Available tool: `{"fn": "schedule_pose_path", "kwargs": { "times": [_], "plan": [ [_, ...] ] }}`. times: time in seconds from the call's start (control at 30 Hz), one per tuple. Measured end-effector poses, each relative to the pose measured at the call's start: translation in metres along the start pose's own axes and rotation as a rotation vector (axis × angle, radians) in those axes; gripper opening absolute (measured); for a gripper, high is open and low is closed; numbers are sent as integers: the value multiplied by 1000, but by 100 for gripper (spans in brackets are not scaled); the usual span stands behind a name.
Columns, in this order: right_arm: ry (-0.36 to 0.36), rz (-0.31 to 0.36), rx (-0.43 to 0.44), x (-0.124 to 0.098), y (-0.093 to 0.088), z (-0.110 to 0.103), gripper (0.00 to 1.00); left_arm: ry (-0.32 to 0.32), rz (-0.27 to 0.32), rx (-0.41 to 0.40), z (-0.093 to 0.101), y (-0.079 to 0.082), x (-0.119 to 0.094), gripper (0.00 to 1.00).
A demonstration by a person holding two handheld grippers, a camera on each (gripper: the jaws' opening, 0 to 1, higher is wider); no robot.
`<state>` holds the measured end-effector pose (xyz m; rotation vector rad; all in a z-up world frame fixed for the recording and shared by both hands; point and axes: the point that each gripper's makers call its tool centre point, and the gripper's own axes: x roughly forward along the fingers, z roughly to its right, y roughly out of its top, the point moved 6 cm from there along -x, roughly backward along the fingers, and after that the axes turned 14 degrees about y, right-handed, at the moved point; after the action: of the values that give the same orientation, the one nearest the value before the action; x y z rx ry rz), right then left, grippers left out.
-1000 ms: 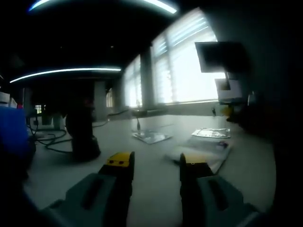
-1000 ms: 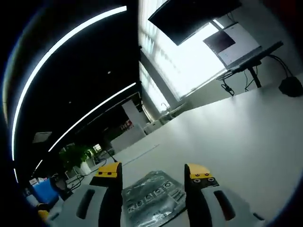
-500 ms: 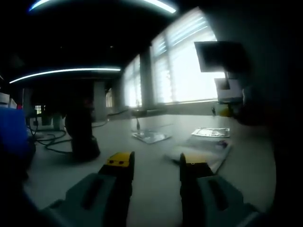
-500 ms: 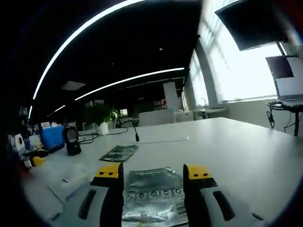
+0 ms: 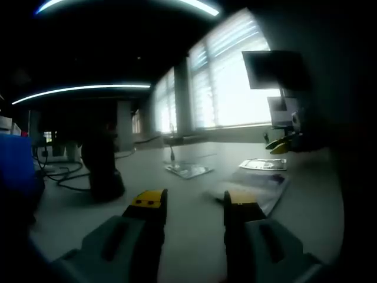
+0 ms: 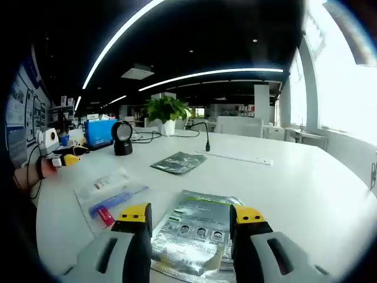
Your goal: Clip sheet goods on table flip sheet goods clip sheet goods scan sheet goods put sheet goods back to table
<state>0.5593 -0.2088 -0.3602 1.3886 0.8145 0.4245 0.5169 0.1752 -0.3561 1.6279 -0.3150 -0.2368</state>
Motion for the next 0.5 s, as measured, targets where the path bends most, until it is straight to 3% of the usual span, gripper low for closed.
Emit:
{"fn": "schedule_pose_path", "kwargs": {
  "times": [0.1,0.37,0.5],
  "plan": [
    [38,11,13,1,2,2,49,-1,-1,0,0,0,0,31],
    [124,-108,-39,4,-12,18,47,0,0,1,0,0,0,31],
    [143,-111,-48,5,-12,19,47,2,-1,0,-1,0,0,31]
  ]
}}
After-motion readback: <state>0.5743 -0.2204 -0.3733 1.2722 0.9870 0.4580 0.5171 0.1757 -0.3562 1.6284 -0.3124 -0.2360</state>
